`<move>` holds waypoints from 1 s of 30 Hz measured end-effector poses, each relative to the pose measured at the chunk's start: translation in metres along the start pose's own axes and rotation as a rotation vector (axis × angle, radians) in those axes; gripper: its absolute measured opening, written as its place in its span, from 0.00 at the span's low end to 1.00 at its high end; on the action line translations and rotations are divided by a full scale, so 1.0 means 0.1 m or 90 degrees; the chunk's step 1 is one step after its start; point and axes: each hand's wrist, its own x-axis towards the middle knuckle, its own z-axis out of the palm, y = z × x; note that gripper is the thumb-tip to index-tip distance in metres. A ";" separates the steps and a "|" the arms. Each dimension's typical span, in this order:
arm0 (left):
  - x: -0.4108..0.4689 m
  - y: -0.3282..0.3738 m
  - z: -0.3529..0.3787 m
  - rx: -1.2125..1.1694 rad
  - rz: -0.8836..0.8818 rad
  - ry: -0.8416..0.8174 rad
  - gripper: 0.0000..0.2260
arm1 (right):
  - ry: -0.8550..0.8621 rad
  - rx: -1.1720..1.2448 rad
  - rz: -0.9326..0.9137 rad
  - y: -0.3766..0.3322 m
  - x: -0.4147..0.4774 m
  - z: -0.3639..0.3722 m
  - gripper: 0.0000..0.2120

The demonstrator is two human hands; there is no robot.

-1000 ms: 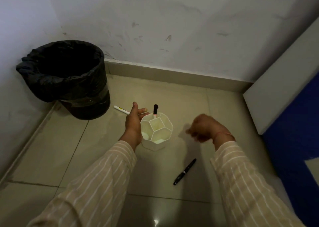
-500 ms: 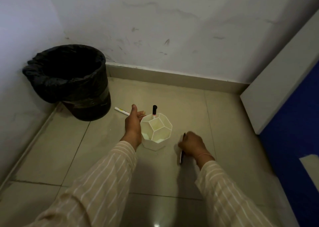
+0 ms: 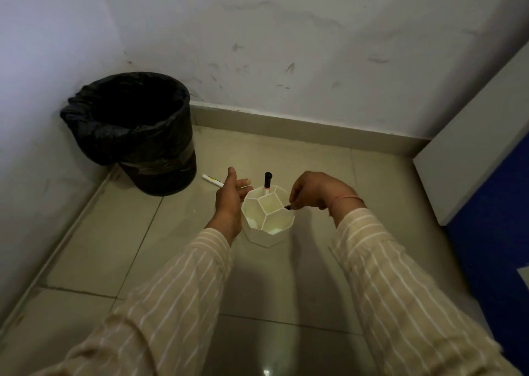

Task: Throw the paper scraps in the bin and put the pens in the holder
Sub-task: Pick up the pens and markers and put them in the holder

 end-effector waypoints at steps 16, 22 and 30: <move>0.09 0.46 -0.54 0.005 0.077 0.028 0.34 | 0.341 0.093 -0.261 -0.80 0.11 0.64 0.13; 0.10 0.51 -0.90 0.005 0.093 0.060 0.35 | -0.006 -0.014 -0.192 -1.24 0.09 1.91 0.19; 0.09 0.44 -0.92 0.026 0.093 0.032 0.32 | 0.076 0.172 -0.059 -1.27 0.15 2.20 0.16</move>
